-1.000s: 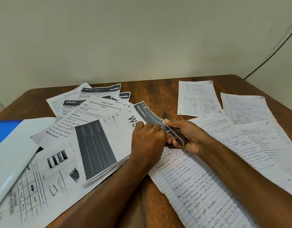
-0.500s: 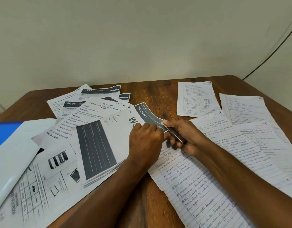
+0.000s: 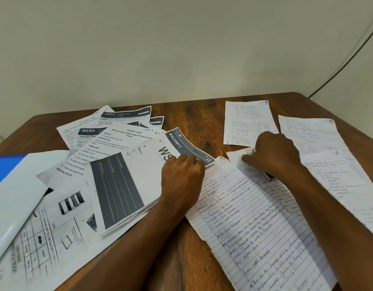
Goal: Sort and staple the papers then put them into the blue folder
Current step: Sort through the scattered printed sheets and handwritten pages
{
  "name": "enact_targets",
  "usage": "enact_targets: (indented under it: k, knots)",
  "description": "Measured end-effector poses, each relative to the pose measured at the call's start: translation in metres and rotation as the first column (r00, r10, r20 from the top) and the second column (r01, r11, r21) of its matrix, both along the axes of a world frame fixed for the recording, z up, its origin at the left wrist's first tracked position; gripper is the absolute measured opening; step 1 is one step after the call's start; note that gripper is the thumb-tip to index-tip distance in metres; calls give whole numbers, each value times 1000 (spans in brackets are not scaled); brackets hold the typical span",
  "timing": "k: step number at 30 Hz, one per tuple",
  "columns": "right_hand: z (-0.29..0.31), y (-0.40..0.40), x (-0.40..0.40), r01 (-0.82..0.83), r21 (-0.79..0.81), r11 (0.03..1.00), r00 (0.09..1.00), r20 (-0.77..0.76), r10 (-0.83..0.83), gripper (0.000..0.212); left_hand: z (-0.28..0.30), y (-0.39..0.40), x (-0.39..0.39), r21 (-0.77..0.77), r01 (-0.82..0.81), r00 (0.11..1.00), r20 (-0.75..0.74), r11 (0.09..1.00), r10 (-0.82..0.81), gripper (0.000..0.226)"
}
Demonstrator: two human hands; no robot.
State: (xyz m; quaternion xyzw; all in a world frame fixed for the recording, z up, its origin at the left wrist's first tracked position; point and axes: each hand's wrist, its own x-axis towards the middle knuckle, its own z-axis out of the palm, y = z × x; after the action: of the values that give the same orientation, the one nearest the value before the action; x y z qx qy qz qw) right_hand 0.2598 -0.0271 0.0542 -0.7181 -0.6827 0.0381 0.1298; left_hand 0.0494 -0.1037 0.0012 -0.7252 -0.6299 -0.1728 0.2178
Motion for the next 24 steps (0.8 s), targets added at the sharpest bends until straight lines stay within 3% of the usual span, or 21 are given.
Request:
enact_targets:
  k: [3, 11, 14, 17, 20, 24]
  knots:
    - [-4, 1, 3, 33, -2, 999, 997, 70, -33, 43, -1, -1, 1, -9, 2, 1000, -6, 1000, -2, 26]
    - [0, 4, 4, 49, -62, 997, 998, 48, -46, 50, 2, 0, -1, 66, 46, 999, 20, 997, -47, 20]
    - [6, -5, -4, 26, 39, 999, 998, 57, -28, 52, 0, 2, -1, 87, 54, 998, 36, 995, -57, 21]
    - [8, -12, -24, -51, 80, 996, 966, -248, 69, 61, -4, 3, -2, 73, 44, 997, 63, 996, -49, 24]
    - [5, -29, -48, -219, -68, 973, 822, -550, 147, 59, -4, 4, -1, 115, 70, 994, 76, 991, -79, 20]
    - [-10, -40, -65, -282, -125, 951, 621, -780, 82, 38, -1, 3, -2, 179, 114, 991, 54, 977, -126, 14]
